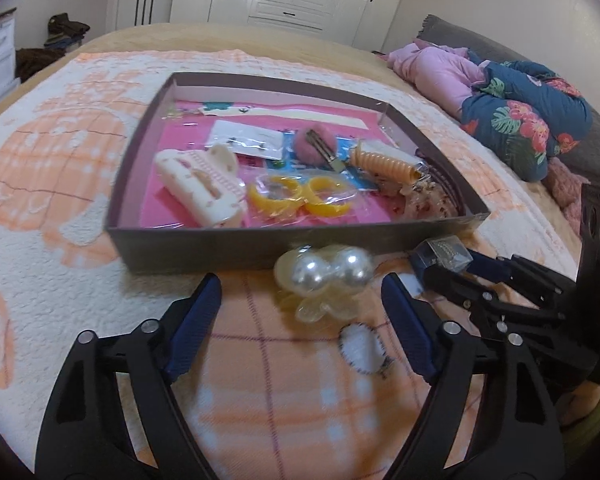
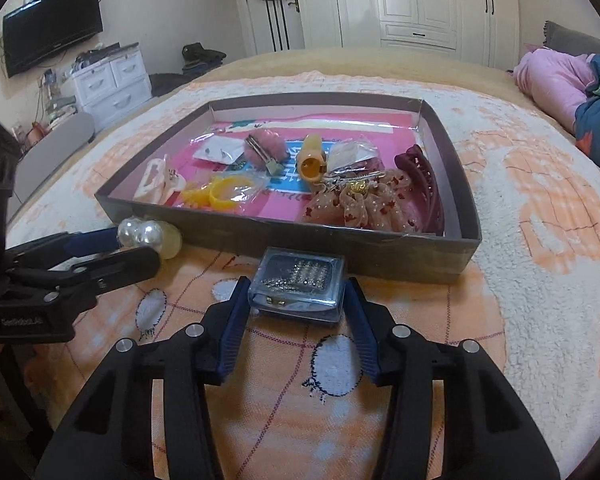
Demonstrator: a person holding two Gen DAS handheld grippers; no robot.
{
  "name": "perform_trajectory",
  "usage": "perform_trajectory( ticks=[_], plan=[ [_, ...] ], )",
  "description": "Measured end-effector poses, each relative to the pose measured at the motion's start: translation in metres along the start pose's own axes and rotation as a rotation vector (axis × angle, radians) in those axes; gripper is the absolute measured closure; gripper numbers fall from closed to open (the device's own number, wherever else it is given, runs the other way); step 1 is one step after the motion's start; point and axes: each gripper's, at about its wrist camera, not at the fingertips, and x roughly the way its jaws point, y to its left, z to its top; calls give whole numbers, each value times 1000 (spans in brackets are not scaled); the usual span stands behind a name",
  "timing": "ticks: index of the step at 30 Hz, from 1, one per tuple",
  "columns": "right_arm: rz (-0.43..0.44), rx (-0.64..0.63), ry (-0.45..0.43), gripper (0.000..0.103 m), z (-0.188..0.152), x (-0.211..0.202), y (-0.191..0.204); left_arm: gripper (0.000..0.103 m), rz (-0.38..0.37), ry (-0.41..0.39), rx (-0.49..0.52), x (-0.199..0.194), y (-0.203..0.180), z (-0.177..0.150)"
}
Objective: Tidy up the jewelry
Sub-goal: 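Grasp the pearl hair clip with the left tool while the right tool grasps the clear pin case, then lower the pearl clip into the box with the left tool while the right tool places the pin case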
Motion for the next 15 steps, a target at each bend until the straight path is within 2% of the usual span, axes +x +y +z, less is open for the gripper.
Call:
perform_trajectory(
  ticks=[5, 10, 15],
  plan=[
    [-3, -20, -43, 57, -2, -17, 1, 63, -19, 18, 13, 8, -8, 0],
    [12, -22, -76, 57, -1, -31, 4, 63, -52, 2, 22, 0, -11, -1],
    [15, -40, -118, 57, 2, -49, 9, 63, -52, -56, 29, -26, -13, 3]
  ],
)
